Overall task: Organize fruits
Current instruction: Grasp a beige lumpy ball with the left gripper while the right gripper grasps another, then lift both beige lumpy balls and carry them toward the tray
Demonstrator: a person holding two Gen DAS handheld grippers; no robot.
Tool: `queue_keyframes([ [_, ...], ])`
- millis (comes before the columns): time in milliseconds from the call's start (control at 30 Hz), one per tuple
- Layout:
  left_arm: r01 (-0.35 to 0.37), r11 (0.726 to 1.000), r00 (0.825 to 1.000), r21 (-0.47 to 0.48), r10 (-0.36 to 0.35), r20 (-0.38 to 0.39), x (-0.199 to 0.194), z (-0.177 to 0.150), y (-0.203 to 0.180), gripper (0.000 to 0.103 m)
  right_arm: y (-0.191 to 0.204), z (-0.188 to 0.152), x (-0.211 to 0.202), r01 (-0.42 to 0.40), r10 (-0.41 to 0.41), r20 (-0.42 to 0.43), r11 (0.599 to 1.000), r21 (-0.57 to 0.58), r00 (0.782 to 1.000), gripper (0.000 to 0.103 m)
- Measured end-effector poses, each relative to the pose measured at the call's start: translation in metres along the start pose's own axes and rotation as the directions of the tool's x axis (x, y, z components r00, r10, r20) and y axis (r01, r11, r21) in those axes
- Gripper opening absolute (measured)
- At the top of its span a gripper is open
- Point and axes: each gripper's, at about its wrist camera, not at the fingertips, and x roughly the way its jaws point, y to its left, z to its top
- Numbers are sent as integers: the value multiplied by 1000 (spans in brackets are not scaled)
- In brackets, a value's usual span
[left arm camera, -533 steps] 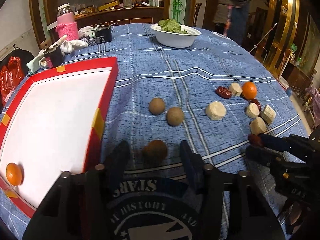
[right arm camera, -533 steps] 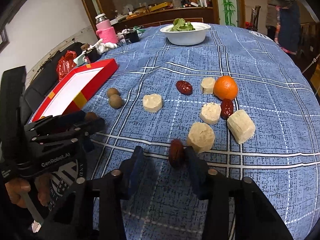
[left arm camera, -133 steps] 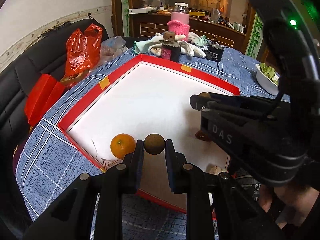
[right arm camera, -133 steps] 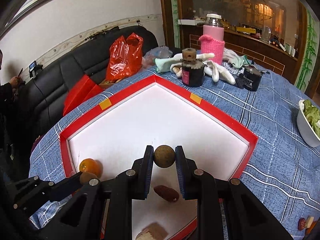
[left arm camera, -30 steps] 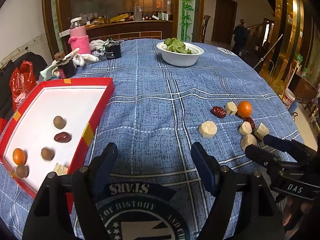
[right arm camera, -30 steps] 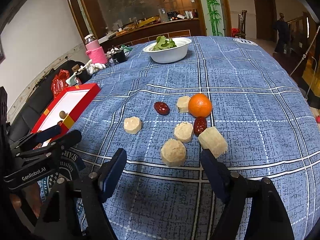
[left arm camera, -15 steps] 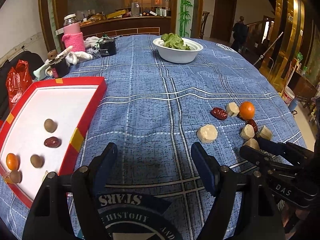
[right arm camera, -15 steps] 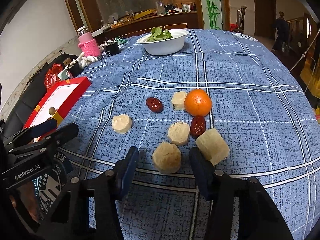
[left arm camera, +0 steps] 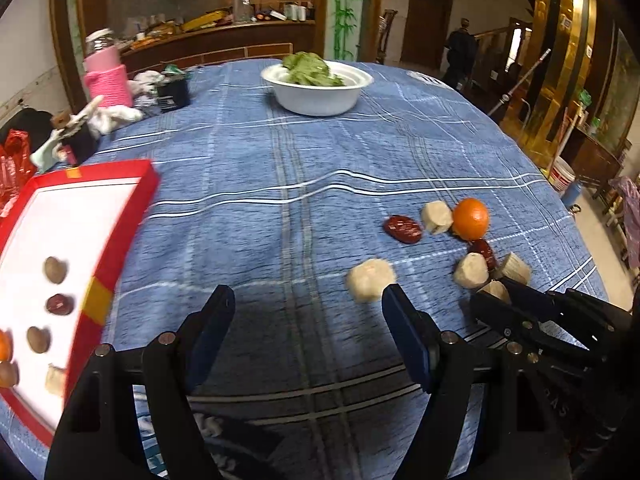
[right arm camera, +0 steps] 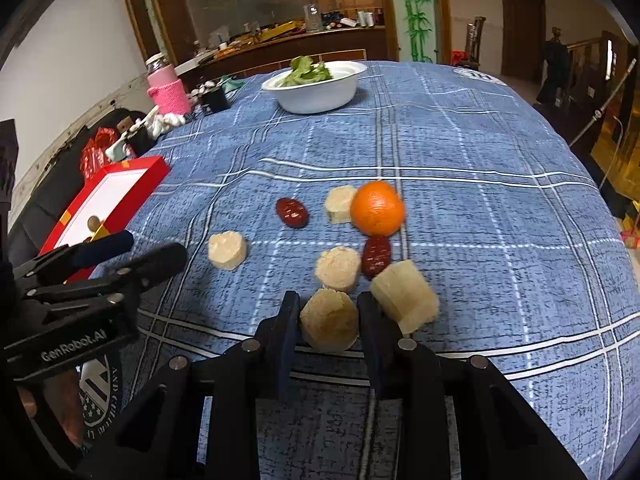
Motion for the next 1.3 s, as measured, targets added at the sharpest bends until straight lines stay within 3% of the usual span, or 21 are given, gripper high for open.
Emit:
queue_keyframes([
  [400,6,1000,999,27,-5,-32,29,4,-26,75,-6,1,-13,-6,5,52,1000,19,999,31],
  [467,-2,1000,1000,26,2,-27,30,4,-26,68,-6,1,-13,-11,10,54,1000,19,998,31],
  [700,-23,999,1000,28,23,-12,28,5,-23,27,-7,0,-12,-22,21,53,1000,21,998,30],
  [1300,-71,997,997,21,71,-16,12,-6,-17,27,1,0,-9,-21,21,52,1000,-12,998,31],
])
